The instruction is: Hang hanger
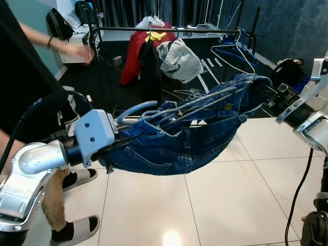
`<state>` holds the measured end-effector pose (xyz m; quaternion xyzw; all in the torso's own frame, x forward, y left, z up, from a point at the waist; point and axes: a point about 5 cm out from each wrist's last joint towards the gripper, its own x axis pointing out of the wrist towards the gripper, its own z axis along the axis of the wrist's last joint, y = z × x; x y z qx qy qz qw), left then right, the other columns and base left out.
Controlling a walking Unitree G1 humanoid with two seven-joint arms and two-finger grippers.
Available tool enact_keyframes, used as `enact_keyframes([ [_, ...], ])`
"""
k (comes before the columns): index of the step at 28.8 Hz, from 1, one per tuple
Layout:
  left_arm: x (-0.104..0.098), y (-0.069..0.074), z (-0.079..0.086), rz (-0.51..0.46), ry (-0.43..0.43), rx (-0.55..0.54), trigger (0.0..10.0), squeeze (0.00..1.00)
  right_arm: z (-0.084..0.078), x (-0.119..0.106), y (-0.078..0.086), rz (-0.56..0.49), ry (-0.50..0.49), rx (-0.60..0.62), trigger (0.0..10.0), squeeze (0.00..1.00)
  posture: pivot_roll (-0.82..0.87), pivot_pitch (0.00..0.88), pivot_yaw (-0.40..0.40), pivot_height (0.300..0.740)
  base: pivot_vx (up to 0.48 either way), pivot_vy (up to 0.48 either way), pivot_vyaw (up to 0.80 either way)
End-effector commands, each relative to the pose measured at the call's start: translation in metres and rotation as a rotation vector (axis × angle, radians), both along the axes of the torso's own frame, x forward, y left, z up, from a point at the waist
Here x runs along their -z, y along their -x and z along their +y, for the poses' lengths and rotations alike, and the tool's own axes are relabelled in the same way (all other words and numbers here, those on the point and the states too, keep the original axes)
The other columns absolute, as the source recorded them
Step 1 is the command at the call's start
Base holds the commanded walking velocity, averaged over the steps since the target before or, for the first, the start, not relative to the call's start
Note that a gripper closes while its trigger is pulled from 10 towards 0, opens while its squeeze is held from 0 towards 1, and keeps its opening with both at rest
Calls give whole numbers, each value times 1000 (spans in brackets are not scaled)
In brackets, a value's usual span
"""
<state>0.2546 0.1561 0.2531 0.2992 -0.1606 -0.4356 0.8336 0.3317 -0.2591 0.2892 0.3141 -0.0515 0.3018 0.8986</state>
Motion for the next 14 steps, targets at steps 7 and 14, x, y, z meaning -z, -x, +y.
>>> enact_keyframes([
  [7,23,-8,-12,54,-90,-89,0,0,28,-24,-9,-77,-16,-43,0,0,-163,0,-24,740,0,0,0],
  [14,32,-18,-9,88,-119,-212,0,0,41,-22,-13,-51,21,-60,0,0,-162,0,-24,740,0,0,0],
])
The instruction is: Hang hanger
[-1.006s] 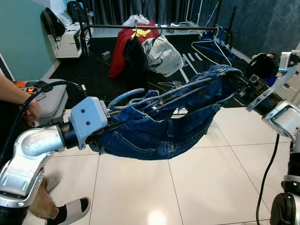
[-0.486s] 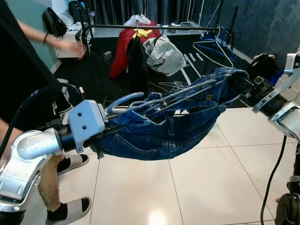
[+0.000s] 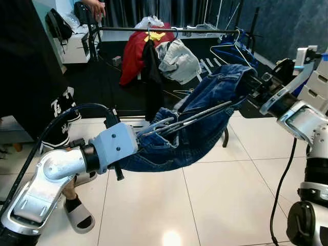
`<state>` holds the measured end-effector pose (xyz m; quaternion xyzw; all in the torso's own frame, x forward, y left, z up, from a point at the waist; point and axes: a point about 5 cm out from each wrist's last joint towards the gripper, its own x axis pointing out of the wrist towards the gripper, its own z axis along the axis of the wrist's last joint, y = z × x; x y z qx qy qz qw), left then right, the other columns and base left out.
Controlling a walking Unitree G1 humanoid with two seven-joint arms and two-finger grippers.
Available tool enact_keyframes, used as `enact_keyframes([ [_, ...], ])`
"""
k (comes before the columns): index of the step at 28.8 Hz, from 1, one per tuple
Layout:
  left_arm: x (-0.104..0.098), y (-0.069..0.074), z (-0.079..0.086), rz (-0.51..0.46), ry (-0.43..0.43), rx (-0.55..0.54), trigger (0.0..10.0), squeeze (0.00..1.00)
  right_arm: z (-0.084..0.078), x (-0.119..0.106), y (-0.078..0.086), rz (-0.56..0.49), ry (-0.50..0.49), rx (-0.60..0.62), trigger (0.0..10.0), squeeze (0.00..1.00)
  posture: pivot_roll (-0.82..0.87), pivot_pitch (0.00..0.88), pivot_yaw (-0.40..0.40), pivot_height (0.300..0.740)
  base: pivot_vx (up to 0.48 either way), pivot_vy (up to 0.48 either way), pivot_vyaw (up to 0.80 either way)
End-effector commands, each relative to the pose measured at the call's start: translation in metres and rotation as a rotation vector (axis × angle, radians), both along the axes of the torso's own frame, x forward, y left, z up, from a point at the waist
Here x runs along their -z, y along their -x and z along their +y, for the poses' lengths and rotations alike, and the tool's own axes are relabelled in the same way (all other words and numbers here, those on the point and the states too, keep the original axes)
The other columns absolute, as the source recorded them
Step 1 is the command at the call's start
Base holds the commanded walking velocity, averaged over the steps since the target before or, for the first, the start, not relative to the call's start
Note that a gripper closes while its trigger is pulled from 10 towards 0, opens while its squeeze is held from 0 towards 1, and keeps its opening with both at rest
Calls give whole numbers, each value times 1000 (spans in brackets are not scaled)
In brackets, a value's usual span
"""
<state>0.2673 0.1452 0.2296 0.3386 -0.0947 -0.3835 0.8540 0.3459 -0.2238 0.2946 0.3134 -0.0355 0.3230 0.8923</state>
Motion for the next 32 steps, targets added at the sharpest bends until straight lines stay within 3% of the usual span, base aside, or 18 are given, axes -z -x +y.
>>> enact_keyframes([
  [1,8,-6,2,36,-23,-56,0,0,6,-17,1,-66,10,-9,0,0,-162,0,-24,740,0,0,0],
  [2,8,-14,3,47,39,-158,0,0,16,-7,-2,-17,55,-15,0,0,-165,0,-23,740,0,0,0],
  [6,8,-16,3,52,58,-185,0,0,19,-4,-3,1,70,-16,0,0,-165,0,-23,740,0,0,0],
  [8,8,-21,2,71,109,-243,0,0,32,8,-3,46,155,-35,0,0,-166,0,-22,740,0,0,0],
  [16,7,-22,5,76,132,-297,0,0,35,20,-7,124,209,-7,0,0,-163,0,-24,740,0,0,0],
  [19,7,-22,-1,79,137,-287,0,0,42,24,-10,144,213,-6,0,0,-162,0,-24,740,0,0,0],
  [20,7,-20,-14,88,154,-260,0,0,52,25,-13,145,207,-19,0,0,-159,0,-25,740,0,0,0],
  [21,7,-20,-14,88,154,-260,0,0,52,25,-13,145,207,-19,0,0,-159,0,-25,740,0,0,0],
  [22,9,-18,-33,104,173,-216,0,0,67,22,-16,132,199,-44,0,0,-158,0,-26,740,0,0,0],
  [23,9,-18,-33,104,173,-216,0,0,67,22,-16,132,199,-44,0,0,-158,0,-26,740,0,0,0],
  [24,11,-14,-51,121,182,-179,235,0,82,18,-19,118,198,-69,0,0,-154,0,-30,740,0,0,0],
  [26,11,-14,-51,121,182,-179,235,0,82,18,-19,118,198,-69,0,0,-154,0,-30,740,0,0,0],
  [27,13,-11,-63,132,189,-157,941,0,92,17,-22,117,220,-73,0,0,-151,0,-35,740,0,0,0],
  [29,14,-9,-69,141,178,-150,1451,0,98,22,-26,131,271,-61,353,0,-149,0,-39,740,0,0,0],
  [32,14,-9,-69,141,178,-150,1451,0,98,22,-26,131,271,-61,353,0,-149,0,-39,740,0,0,0],
])
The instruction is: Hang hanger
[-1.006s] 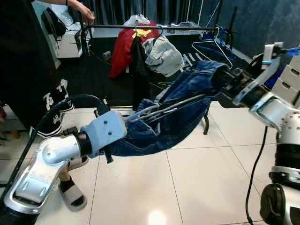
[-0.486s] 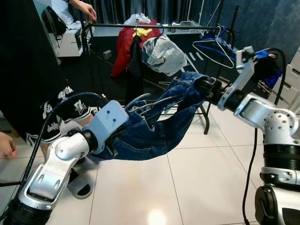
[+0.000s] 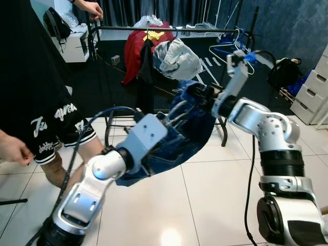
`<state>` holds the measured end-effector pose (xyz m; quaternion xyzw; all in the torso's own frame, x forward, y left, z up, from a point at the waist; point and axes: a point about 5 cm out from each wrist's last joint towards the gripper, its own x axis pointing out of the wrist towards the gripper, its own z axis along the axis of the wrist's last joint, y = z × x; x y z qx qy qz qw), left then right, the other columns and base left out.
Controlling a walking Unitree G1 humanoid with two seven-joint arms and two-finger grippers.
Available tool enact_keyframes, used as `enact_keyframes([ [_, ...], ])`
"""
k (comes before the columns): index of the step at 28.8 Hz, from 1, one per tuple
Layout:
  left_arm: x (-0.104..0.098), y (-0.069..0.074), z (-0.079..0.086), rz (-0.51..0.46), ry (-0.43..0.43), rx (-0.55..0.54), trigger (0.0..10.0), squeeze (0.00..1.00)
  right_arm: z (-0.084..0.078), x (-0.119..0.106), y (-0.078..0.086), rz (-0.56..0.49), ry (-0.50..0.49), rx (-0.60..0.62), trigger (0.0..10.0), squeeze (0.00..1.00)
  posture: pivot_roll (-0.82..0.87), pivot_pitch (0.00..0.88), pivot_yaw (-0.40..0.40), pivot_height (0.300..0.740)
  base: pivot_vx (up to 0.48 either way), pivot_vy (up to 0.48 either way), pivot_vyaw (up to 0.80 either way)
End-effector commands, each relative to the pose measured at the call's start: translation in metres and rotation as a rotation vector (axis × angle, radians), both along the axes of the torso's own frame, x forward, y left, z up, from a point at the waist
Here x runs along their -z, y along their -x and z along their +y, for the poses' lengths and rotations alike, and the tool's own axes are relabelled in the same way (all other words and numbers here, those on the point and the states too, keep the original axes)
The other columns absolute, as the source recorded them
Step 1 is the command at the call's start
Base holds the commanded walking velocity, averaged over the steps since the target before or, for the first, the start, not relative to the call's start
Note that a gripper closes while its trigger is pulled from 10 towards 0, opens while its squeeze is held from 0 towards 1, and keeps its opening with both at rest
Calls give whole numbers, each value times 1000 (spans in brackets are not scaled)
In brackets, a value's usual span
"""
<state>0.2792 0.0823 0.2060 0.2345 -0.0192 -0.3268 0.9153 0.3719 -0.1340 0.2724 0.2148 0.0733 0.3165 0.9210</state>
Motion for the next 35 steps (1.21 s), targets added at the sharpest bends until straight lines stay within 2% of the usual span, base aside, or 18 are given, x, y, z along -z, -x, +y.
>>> enact_keyframes([
  [1,-8,3,-7,-37,-7,20,2235,0,12,4,-1,10,48,-25,353,0,-149,0,-40,740,0,0,0],
  [2,-7,3,-6,-22,-22,12,3686,0,20,13,3,41,108,-56,667,0,-152,0,-35,740,0,0,0],
  [6,-7,2,-5,-12,-36,6,4078,0,25,19,9,59,148,-92,706,0,-153,0,-33,740,0,0,0],
  [7,-6,1,-1,-4,-60,-10,5725,0,25,22,15,71,176,-123,510,0,-153,0,-33,740,0,0,0],
  [8,-6,-1,7,-3,-102,-42,7843,0,16,23,18,80,197,-121,392,0,-155,0,-31,740,0,0,0],
  [9,-6,-1,7,-3,-102,-42,7843,0,16,23,18,80,197,-121,392,0,-155,0,-31,740,0,0,0],
  [10,-6,-5,21,1,-140,-93,9294,0,-2,21,17,79,206,-78,353,0,-158,0,-29,740,0,0,0],
  [12,-6,-10,45,12,-184,-197,10000,0,-34,12,13,66,213,18,0,0,-162,0,-26,740,0,0,0],
  [14,-6,-13,60,26,-206,-259,10000,0,-52,5,12,45,206,71,0,0,-165,0,-22,740,0,0,0],
  [15,-6,-13,60,26,-206,-259,10000,0,-52,5,12,45,206,71,0,0,-165,0,-22,740,0,0,0],
  [17,-2,-16,88,67,-235,-373,10000,0,-87,-12,12,0,199,178,0,0,-169,0,-16,740,0,0,0],
  [22,1,-16,102,99,-237,-436,10000,0,-110,-25,14,-34,196,239,0,0,-167,0,-11,740,0,0,0],
  [29,2,-16,95,109,-231,-407,10000,0,-102,-29,16,-47,182,207,0,0,-167,0,-9,740,0,0,0],
  [30,1,-16,81,108,-214,-360,9765,0,-90,-26,15,-46,174,169,0,0,-166,0,-9,740,0,0,0],
  [31,1,-16,81,108,-214,-360,9765,0,-90,-26,15,-46,174,169,0,0,-166,0,-9,740,0,0,0],
  [32,1,-16,64,104,-193,-304,9137,0,-75,-23,13,-44,160,128,0,0,-168,0,-8,740,0,0,0],
  [34,1,-16,64,104,-193,-304,9137,0,-75,-23,13,-44,160,128,0,0,-168,0,-8,740,0,0,0],
  [35,2,-14,43,104,-170,-232,8549,0,-52,-20,10,-43,135,75,0,0,-169,0,-9,740,0,0,0],
])
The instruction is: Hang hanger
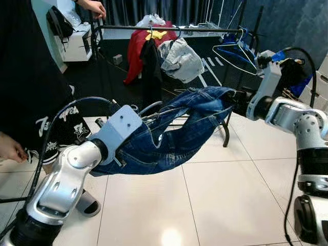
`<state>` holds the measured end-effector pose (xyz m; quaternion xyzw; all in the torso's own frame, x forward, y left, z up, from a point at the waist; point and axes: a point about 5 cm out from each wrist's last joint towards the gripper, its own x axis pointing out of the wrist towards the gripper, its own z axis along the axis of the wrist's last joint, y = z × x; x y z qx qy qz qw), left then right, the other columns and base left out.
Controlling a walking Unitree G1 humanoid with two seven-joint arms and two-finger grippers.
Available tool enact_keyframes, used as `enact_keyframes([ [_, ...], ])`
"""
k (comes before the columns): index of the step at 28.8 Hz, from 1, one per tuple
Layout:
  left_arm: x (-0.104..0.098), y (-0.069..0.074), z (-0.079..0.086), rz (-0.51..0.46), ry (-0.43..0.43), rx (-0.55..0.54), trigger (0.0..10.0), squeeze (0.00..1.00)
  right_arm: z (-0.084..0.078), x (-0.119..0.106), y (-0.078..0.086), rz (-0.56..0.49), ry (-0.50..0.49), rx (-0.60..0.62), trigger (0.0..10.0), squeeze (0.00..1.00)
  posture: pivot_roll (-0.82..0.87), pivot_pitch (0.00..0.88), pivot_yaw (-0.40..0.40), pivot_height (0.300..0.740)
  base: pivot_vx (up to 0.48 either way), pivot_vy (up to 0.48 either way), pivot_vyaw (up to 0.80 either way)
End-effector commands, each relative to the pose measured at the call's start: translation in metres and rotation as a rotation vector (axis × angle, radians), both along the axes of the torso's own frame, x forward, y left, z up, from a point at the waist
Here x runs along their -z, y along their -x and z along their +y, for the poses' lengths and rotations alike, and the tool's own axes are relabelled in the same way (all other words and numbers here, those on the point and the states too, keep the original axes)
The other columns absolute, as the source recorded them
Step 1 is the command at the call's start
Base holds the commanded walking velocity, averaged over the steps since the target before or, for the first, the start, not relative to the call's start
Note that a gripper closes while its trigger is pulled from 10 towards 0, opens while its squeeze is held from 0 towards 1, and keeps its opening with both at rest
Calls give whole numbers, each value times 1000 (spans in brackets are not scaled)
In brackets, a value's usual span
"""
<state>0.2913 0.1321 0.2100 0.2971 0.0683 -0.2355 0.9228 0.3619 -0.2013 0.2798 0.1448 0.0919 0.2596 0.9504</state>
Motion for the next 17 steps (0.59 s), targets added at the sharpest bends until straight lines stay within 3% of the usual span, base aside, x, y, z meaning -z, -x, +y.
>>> enact_keyframes([
  [1,6,-2,-7,25,-2,-18,8549,0,15,-12,0,-51,-25,-35,0,0,-169,0,-9,740,0,0,0],
  [3,6,-2,-7,25,-2,-18,8549,0,15,-12,0,-51,-25,-35,0,0,-169,0,-9,740,0,0,0],
  [5,9,4,-32,38,18,76,8353,0,54,-9,-1,-49,-78,-131,0,0,-168,0,-6,740,0,0,0],
  [7,9,4,-32,38,18,76,8353,0,54,-9,-1,-49,-78,-131,0,0,-168,0,-6,740,0,0,0],
  [8,9,5,-36,42,21,95,8275,0,66,-8,-1,-47,-92,-165,0,0,-168,0,-6,740,0,0,0],
  [10,9,5,-36,42,21,95,8275,0,66,-8,-1,-47,-92,-165,0,0,-168,0,-6,740,0,0,0],
  [13,7,4,-35,34,20,98,8000,0,80,4,3,-3,-82,-222,0,0,-170,0,-6,740,0,0,0],
  [14,6,3,-32,30,22,90,7961,0,82,14,7,28,-53,-244,1294,0,-171,0,-4,740,0,0,0],
  [15,6,3,-32,30,22,90,7961,0,82,14,7,28,-53,-244,1294,0,-171,0,-4,740,0,0,0],
  [16,5,3,-30,28,22,83,7922,0,83,21,9,48,-33,-257,6471,0,-171,0,-4,740,0,0,0],
  [17,5,3,-30,28,22,83,7922,0,83,21,9,48,-33,-257,6471,0,-171,0,-4,740,0,0,0],
])
